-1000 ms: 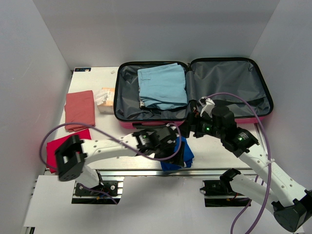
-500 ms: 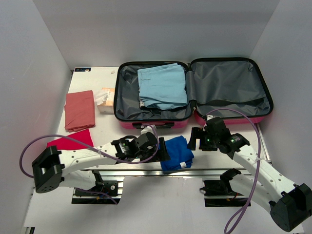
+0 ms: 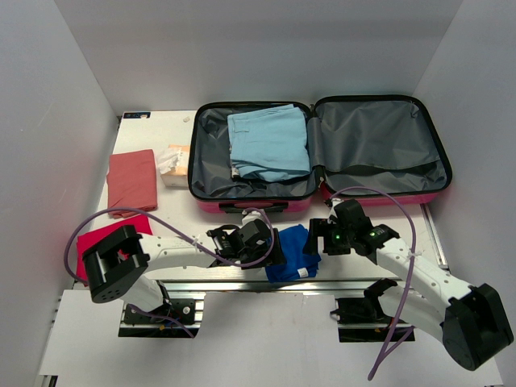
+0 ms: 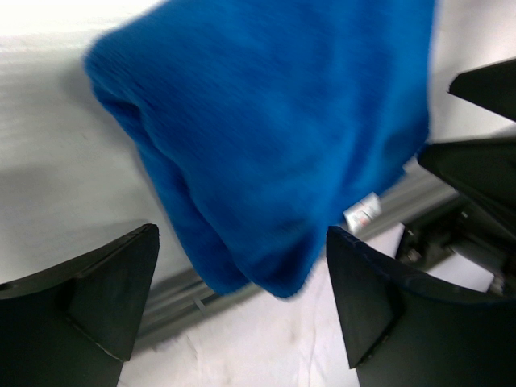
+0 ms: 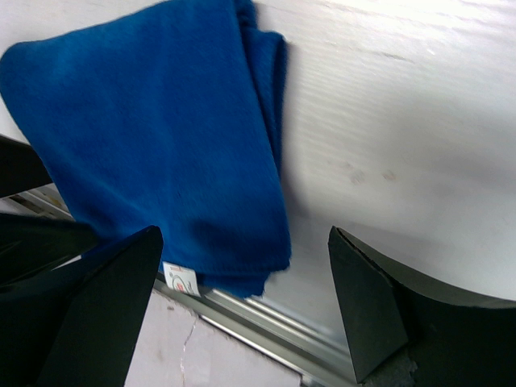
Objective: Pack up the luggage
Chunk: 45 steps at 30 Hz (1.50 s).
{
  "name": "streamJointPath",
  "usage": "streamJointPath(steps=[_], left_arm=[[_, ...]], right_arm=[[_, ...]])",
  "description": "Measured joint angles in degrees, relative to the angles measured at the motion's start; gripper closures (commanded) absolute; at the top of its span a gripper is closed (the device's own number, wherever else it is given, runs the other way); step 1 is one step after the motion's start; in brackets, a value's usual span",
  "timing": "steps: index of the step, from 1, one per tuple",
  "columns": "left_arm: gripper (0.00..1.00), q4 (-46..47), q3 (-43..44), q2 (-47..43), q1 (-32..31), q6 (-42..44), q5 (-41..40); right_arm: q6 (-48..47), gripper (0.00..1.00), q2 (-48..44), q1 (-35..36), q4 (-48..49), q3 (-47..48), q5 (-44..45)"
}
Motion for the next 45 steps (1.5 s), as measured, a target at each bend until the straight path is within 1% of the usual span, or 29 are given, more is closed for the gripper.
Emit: streamJointPath(steps=[4, 7, 8, 10, 11, 12, 14, 15, 16, 17, 18, 20, 23, 25, 28, 31, 34, 39, 42, 45], left_arm=[[0.2, 1.9, -0.1, 2.7, 0.8, -0.3, 1.0], [0.33, 2.4, -0.1, 3.5, 1.0, -0.4, 1.3], [0.4, 2.6, -0.1, 3.8, 1.0, -0.4, 1.5], [0.5, 3.2, -0.1, 4.6, 1.1, -0.3, 1.7], [0.6, 3.7, -0.1, 5.1, 1.1, -0.3, 2.0], [0.64, 3.9, 0.2, 5.6, 1.1, 0.1, 2.3], [0.72, 4.1, 1.1, 6.9, 1.2, 0.9, 3.1], [0.82, 4.0, 1.8, 7.4, 1.2, 1.4, 3.5], [0.91, 3.8, 2.7, 8.0, 1.2, 2.0, 3.8], [0.99, 3.4, 3.7, 8.7, 1.2, 2.8, 4.1], [1.0, 2.7, 4.7, 9.2, 1.2, 3.5, 4.2], [1.0, 0.6, 7.3, 10.4, 1.1, 5.4, 4.3], [1.0, -3.8, 12.0, 11.0, 1.0, 8.6, 4.0], [1.0, -6.3, 16.0, 10.7, 0.7, 10.8, 3.4], [1.0, -9.5, 21.8, 8.2, 0.4, 14.7, 1.0], [1.0, -12.3, 26.1, 3.8, 1.7, 18.9, -2.6], [1.0, -15.0, 31.8, 1.4, 2.4, 23.5, -7.7], [1.0, -17.4, 41.9, 2.2, 4.6, 30.1, -14.7], [1.0, -17.1, 45.2, 3.5, 7.2, 32.6, -15.5], [1.0, -16.9, 47.5, 6.0, 10.2, 33.8, -13.4]], right_arm=[[-0.3, 0.16, 3.9, 0.0, 4.5, -1.7, -2.4], [-0.4, 0.21, 5.8, 0.0, 6.4, -2.8, -4.2], [-0.4, 0.22, 5.9, 0.0, 7.4, -3.1, -4.9], [-0.5, 0.3, 6.1, 0.1, 8.3, -3.6, -6.0], [-0.9, 0.35, 6.2, 0.1, 8.8, -3.9, -6.9], [-1.2, 0.47, 6.4, 0.1, 9.2, -4.1, -7.7], [-2.1, 0.54, 6.7, 0.3, 10.1, -4.4, -9.6], [-2.5, 0.67, 6.9, 0.3, 10.4, -4.5, -10.6], [-2.8, 0.75, 7.1, 0.4, 11.0, -4.5, -11.7], [-3.4, 0.8, 7.3, 0.5, 11.5, -4.5, -12.5], [-3.9, 0.88, 7.5, 0.5, 12.0, -4.5, -13.2], [-4.4, 1.0, 7.2, 0.6, 12.0, -4.4, -13.8], [-4.6, 1.0, 4.8, 0.8, 10.2, -3.4, -13.7], [-4.8, 1.0, 2.3, 1.0, 7.1, -0.6, -13.2], [-5.5, 1.0, -0.8, 1.2, 2.1, 7.6, -10.8], [-5.8, 1.0, -1.0, 1.1, -0.8, 15.9, -8.1], [-5.7, 1.0, 2.4, 1.0, -1.8, 25.2, -5.3], [-5.7, 1.0, 10.7, 0.7, -0.2, 38.0, -0.1], [-5.8, 1.0, 14.2, 0.7, 1.2, 42.6, 2.3], [-5.8, 1.0, 17.2, 0.6, 2.1, 44.7, 4.3]])
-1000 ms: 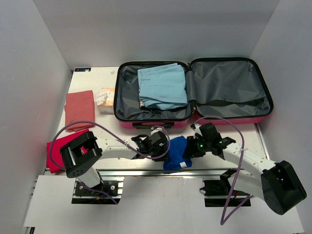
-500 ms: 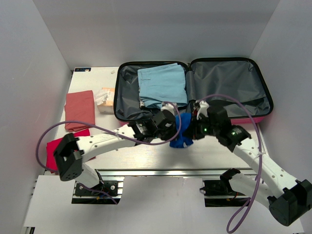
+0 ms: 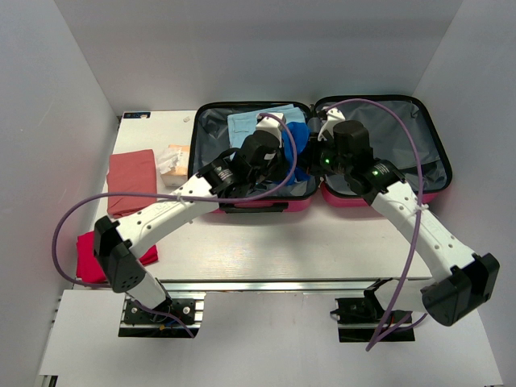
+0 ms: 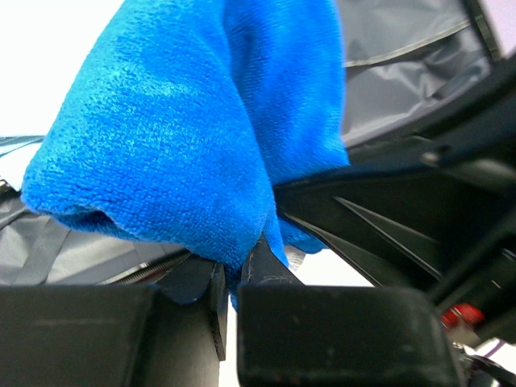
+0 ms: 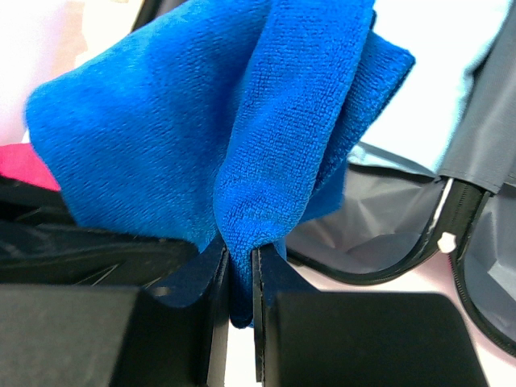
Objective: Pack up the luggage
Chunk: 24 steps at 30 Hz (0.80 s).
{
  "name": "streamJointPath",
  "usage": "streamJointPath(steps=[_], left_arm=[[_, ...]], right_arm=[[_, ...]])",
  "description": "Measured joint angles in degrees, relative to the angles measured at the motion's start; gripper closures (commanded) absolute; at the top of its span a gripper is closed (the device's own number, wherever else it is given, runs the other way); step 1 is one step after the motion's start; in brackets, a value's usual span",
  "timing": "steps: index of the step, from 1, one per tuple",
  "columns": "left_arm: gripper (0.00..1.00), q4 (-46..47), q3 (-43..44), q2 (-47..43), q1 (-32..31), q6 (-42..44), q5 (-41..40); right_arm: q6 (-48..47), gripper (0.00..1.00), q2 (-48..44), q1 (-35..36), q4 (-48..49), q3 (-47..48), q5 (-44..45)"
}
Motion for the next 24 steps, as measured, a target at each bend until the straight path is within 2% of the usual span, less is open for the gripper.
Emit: streamJointPath(steps=[9, 13, 18, 24], left_arm=[[1.0, 3.6, -1.2, 5.7, 6.2, -0.1, 11.6], [1.0, 5.7, -4.5, 6.6, 8.7, -1.9, 16.5], [1.0, 6.4, -10.1, 7.4, 11.3, -4.1, 19.5], [1.0, 7.5, -11.0, 12.5, 13.9, -5.9, 22.6]], right_arm=[[0.0, 1.0, 3.3, -0.6, -1.9, 0.3, 3.8], [0.5, 1.0, 4.5, -0.7, -2.3, -0.9, 3.0], [0.9, 1.0, 10.5, -1.1, -1.8, -3.1, 1.2], [1.8, 1.0, 18.4, -2.3, -0.2, -3.2, -1.2]])
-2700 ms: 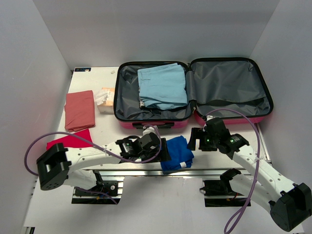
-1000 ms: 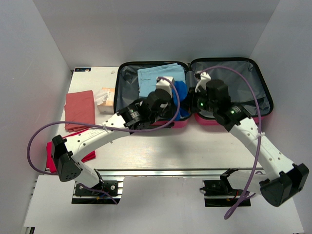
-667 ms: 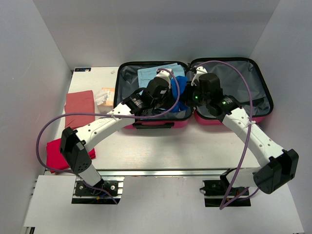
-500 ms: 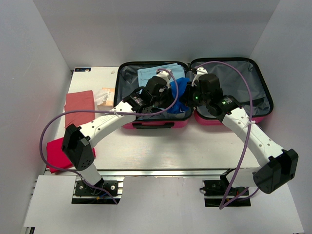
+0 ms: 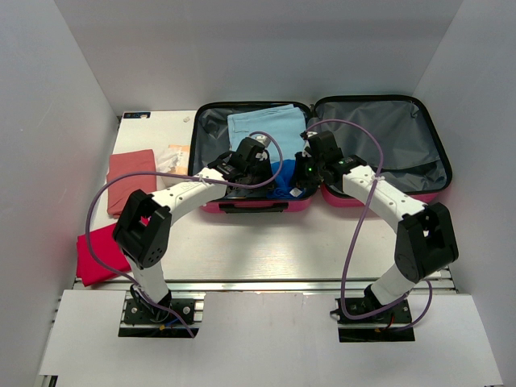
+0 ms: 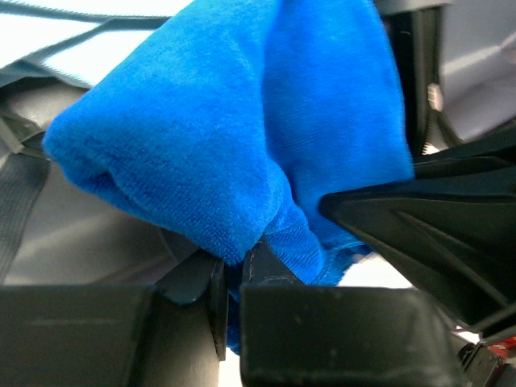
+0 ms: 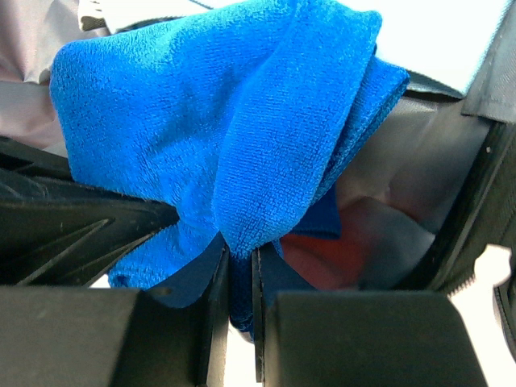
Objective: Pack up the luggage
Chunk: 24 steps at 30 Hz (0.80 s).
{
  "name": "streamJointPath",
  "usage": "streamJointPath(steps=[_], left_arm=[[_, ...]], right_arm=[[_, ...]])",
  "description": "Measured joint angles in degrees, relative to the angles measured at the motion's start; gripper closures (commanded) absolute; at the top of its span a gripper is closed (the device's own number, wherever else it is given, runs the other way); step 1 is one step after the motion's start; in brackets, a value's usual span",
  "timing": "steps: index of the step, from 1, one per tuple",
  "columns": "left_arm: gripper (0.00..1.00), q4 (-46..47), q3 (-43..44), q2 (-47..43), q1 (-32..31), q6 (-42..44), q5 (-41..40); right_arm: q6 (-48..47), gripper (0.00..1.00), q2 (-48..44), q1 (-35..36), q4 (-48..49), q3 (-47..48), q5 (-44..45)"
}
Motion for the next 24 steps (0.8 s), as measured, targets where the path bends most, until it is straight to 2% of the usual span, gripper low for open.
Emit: streamJointPath(steps=[10, 16, 17, 19, 20, 21, 23, 24], left_arm=[[1.0, 2.8, -7.0, 0.6, 4.3, -1.5, -0.2], [0.99, 4.2, -7.5, 2.1, 5.8, -0.7, 2.4], [0.94, 4.2, -7.4, 2.6, 5.9, -0.5, 2.8], [0.71, 3.8, -6.8, 3.2, 6.1, -0.3, 3.7], [0.61, 3.2, -6.4, 3.4, 6.2, -0.2, 4.0], [0.49, 2.6, -6.0, 3.5, 6.2, 0.2, 4.0], [0.39, 0.9, -5.5, 3.6, 6.4, 0.7, 3.7], [0.34, 0.2, -5.3, 3.6, 6.5, 1.0, 3.4]], right_arm=[[0.3, 1.0, 9.1, -0.9, 2.3, 0.1, -1.6], [0.3, 1.0, 9.9, -1.0, 2.6, 0.2, -1.6], [0.3, 0.9, 9.9, -1.0, 2.6, 0.3, -1.7], [0.2, 0.76, 10.2, -1.0, 2.0, 1.0, -1.7], [0.1, 0.62, 10.3, -1.0, 1.8, 1.4, -1.8], [0.2, 0.57, 10.3, -1.0, 1.3, 1.7, -1.9], [-0.3, 0.43, 10.3, -1.0, 0.1, 2.5, -1.9], [-0.3, 0.4, 10.2, -1.0, -0.2, 2.9, -1.9]])
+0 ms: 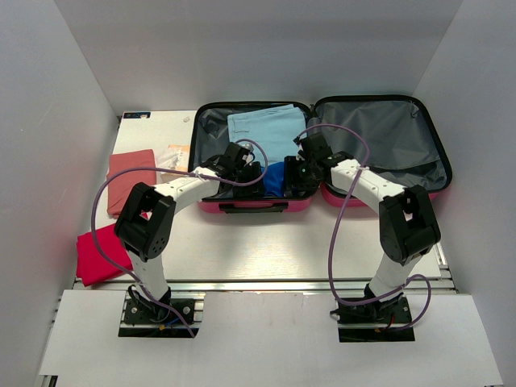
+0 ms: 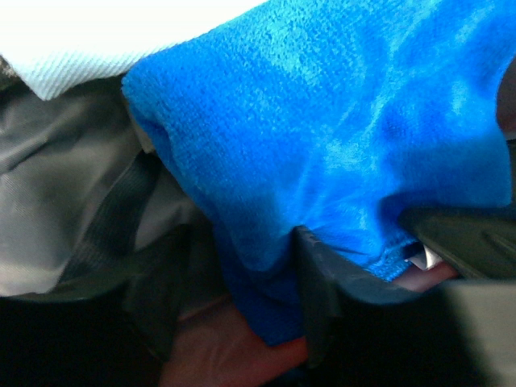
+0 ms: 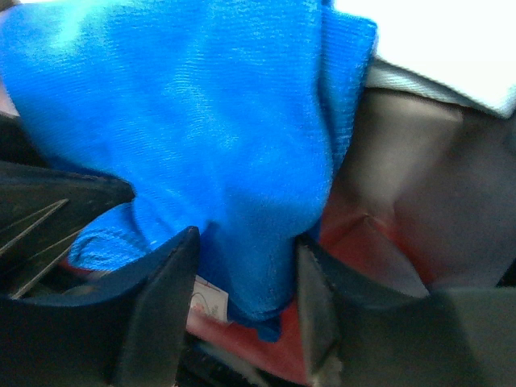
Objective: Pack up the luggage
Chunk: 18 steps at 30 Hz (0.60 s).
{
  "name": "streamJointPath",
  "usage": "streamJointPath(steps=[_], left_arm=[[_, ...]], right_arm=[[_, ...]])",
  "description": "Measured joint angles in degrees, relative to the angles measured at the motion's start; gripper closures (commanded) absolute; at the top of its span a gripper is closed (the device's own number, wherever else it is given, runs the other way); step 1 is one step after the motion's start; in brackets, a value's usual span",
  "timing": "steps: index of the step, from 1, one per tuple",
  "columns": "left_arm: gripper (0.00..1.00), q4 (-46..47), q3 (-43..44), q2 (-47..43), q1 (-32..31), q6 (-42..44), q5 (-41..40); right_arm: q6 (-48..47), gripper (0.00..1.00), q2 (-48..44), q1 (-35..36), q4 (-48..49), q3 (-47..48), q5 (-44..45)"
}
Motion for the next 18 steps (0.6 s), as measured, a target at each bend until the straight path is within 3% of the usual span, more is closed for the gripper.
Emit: streamJointPath(steps=[1, 2, 7, 13, 18], left_arm=[[0.24, -0.6, 0.2, -0.1, 0.1, 0.1, -0.1], [0.21, -1.0, 0.3, -0.4, 0.2, 0.4, -0.2], [0.02, -4.8, 1.4, -3.8, 0.2, 1.6, -1.4], [0.02, -6.4, 2.4, -8.1, 0.1, 3.3, -2.8], [0.14, -6.8, 5.5, -6.9, 0.1, 4.2, -3.2]], right_arm=[[-0.2, 0.37, -0.3, 0.0, -0.3, 0.4, -0.1], [-0.5, 0.31, -0.7, 0.0, -0.7, 0.6, 0.0], [-1.6, 0.21, -5.3, 0.0, -3.3, 1.4, 0.1], [-3.8, 0.19, -7.7, -0.3, -3.8, 3.4, 0.8], [-6.3, 0.26, -5.4, -1.0, -3.4, 6.0, 1.7]])
